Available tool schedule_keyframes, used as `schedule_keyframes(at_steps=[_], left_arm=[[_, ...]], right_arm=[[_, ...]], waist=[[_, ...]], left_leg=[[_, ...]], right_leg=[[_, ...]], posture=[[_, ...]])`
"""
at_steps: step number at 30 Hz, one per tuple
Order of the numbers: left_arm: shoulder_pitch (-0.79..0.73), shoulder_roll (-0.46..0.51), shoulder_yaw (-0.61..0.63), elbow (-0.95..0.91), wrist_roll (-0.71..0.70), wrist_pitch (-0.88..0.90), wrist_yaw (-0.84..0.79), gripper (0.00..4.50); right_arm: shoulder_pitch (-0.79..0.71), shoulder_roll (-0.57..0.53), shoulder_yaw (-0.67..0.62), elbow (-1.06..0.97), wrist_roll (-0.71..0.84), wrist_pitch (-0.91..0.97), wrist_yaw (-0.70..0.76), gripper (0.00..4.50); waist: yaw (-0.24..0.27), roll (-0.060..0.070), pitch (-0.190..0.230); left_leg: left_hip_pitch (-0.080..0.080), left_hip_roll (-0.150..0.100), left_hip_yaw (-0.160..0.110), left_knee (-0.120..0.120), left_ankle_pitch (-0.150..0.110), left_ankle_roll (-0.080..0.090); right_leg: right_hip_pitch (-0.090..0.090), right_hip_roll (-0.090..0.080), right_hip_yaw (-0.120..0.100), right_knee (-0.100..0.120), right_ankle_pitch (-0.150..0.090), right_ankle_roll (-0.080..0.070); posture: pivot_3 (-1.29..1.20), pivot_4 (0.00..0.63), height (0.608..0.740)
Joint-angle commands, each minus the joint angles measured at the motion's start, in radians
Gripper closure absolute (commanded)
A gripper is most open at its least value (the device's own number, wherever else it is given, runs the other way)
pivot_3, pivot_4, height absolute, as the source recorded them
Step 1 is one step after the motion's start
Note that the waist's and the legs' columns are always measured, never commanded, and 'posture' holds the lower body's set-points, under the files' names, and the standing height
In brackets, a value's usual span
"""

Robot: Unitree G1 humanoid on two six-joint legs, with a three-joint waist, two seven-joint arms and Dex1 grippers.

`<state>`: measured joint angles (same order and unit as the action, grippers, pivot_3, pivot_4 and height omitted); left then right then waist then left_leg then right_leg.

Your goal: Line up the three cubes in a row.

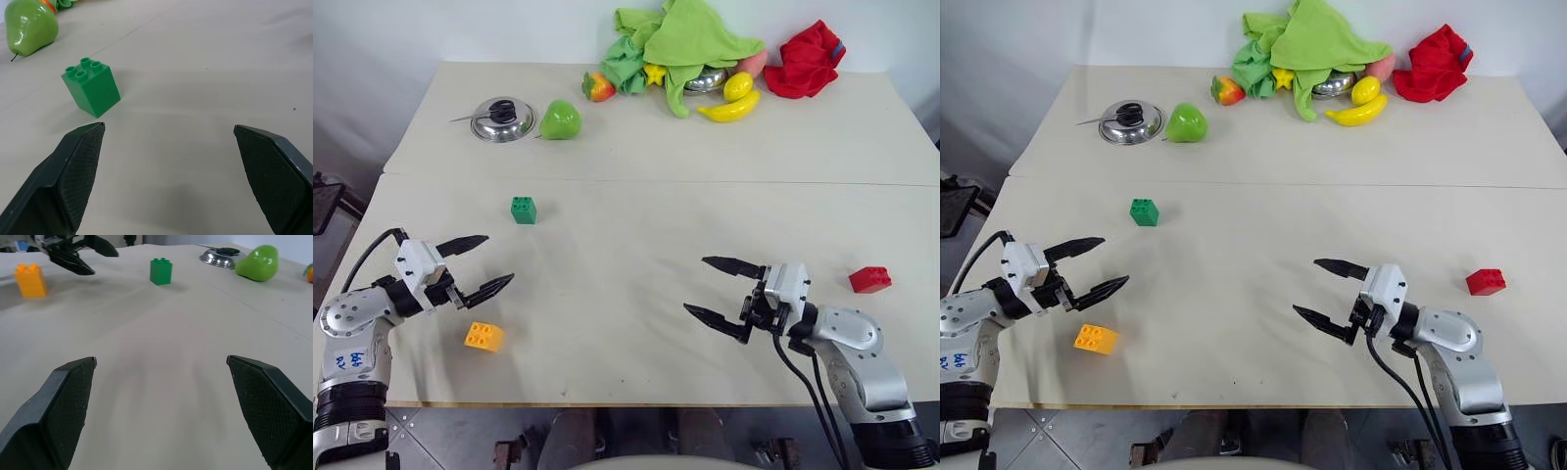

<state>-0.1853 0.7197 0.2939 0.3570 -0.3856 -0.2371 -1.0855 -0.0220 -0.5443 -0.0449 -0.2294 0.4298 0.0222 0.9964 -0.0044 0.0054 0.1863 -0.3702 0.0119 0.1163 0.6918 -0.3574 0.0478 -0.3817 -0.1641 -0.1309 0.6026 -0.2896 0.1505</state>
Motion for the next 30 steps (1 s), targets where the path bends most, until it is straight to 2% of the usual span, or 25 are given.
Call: schedule_keyframes(at_steps=[1, 6, 9, 14, 17, 21, 26, 28, 30], left_arm=[[0.011, 0.001, 0.018, -0.046, -0.014, -0.013, 0.006, 0.01], [0.017, 0.027, -0.007, -0.173, -0.046, 0.142, 0.019, 0.01], [-0.02, 0.036, -0.002, -0.332, -0.179, 0.373, 0.042, 0.01], [-0.106, 0.031, -0.134, -0.521, -0.216, 0.553, 0.029, 0.01], [-0.137, 0.021, -0.188, -0.589, -0.224, 0.632, 0.053, 0.01], [-0.184, -0.021, -0.225, -0.654, -0.274, 0.768, 0.122, 0.01], [-0.161, -0.009, -0.265, -0.691, -0.253, 0.793, 0.091, 0.01], [-0.163, -0.005, -0.264, -0.688, -0.248, 0.79, 0.088, 0.01], [-0.168, -0.002, -0.262, -0.676, -0.241, 0.781, 0.081, 0.01]], right_arm=[[-0.005, 0.008, -0.024, -0.014, 0.017, -0.025, -0.012, 0.0], [0.027, 0.001, -0.073, -0.05, 0.054, -0.04, -0.012, 0.0], [0.07, -0.012, -0.19, -0.109, 0.125, -0.009, -0.07, 0.0], [0.262, -0.068, -0.496, -0.282, 0.317, 0.137, -0.181, 0.0], [0.396, -0.023, -0.645, -0.341, 0.355, 0.148, -0.252, 0.0], [0.593, 0.116, -0.837, -0.314, 0.351, 0.09, -0.312, 0.0], [0.763, 0.25, -0.888, -0.161, 0.254, -0.013, -0.277, 0.0], [0.781, 0.258, -0.893, -0.14, 0.254, -0.027, -0.281, 0.0], [0.781, 0.208, -0.867, -0.17, 0.253, 0.035, -0.305, 0.0]], waist=[[0.0, 0.0, 0.0], [0.002, 0.0, 0.0], [0.005, 0.0, 0.0], [0.02, 0.001, 0.0], [0.024, 0.001, 0.0], [0.028, 0.001, 0.0], [0.025, 0.002, 0.0], [0.015, 0.003, -0.001], [0.0, 0.004, -0.001]], left_leg=[[0.0, 0.0, 0.0, 0.0, 0.0, 0.0], [0.0, 0.0, 0.0, 0.0, 0.0, 0.0], [-0.001, 0.0, -0.002, 0.0, 0.0, 0.0], [-0.001, -0.001, -0.004, 0.001, 0.0, 0.0], [0.0, -0.001, -0.003, 0.0, 0.0, 0.0], [0.0, 0.0, -0.002, 0.0, 0.0, -0.001], [0.002, 0.0, -0.001, -0.001, -0.001, -0.002], [0.002, 0.001, 0.0, -0.001, -0.001, -0.002], [0.003, 0.001, 0.001, -0.001, -0.001, -0.002]], right_leg=[[0.0, 0.0, 0.0, 0.0, 0.0, 0.0], [0.0, 0.0, 0.0, 0.0, 0.0, 0.0], [0.0, 0.0, 0.0, 0.0, 0.0, 0.0], [0.002, 0.0, -0.001, 0.0, 0.0, 0.0], [0.003, 0.001, 0.0, -0.001, 0.0, 0.0], [0.003, 0.003, 0.001, -0.002, 0.0, 0.0], [0.003, 0.003, 0.003, -0.003, 0.0, 0.0], [0.002, 0.003, 0.004, -0.003, 0.0, -0.001], [0.002, 0.003, 0.006, -0.002, 0.0, -0.001]], posture=[[0.0, 0.15, 0.74], [0.0, 0.15, 0.74], [0.0, 0.15, 0.74], [0.0, 0.15, 0.74], [0.0, 0.15, 0.74], [0.0, 0.15, 0.74], [0.0, 0.15, 0.74], [0.0, 0.15, 0.74], [0.0, 0.15, 0.74]])
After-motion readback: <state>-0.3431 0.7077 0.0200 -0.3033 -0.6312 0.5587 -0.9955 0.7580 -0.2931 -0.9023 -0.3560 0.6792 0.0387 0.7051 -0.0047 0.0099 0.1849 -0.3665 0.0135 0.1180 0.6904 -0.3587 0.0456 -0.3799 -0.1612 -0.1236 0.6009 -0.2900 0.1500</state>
